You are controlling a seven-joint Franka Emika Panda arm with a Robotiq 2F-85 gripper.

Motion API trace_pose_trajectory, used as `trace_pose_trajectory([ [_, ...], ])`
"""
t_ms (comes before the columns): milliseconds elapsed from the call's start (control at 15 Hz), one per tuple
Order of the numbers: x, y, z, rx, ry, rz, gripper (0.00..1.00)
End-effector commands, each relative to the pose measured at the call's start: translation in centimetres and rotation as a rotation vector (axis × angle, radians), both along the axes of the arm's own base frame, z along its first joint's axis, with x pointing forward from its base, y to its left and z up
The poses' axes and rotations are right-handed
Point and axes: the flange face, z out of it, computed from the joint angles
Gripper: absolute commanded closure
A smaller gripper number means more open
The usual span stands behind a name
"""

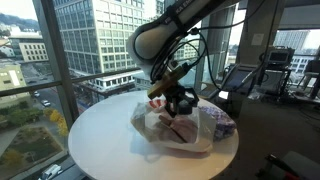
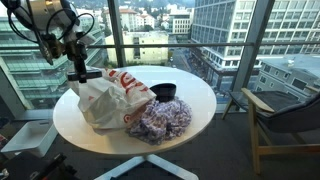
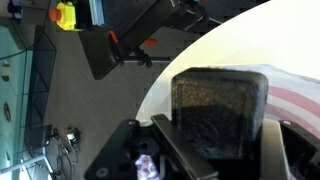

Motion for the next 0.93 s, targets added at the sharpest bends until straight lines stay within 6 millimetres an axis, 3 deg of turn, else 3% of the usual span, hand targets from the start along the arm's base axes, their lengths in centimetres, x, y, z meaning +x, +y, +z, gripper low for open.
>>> trace_pose_trajectory([
  [0, 1.1, -2.3, 6.5, 0.021, -0.141, -0.139, 0.88],
  [200, 5.6, -6.9, 9.6, 0.057, -0.249, -0.248, 0.88],
  [333, 9.2, -10.9, 9.5, 0.083, -0.326, -0.325, 0.87],
  [533, 14.6, -16.4, 6.5, 0.131, -0.465, -0.432, 0.88],
  [667, 17.8, -19.0, 3.1, 0.161, -0.548, -0.517, 0.88],
  [867, 20.7, -22.3, -2.2, 0.159, -0.655, -0.639, 0.89],
])
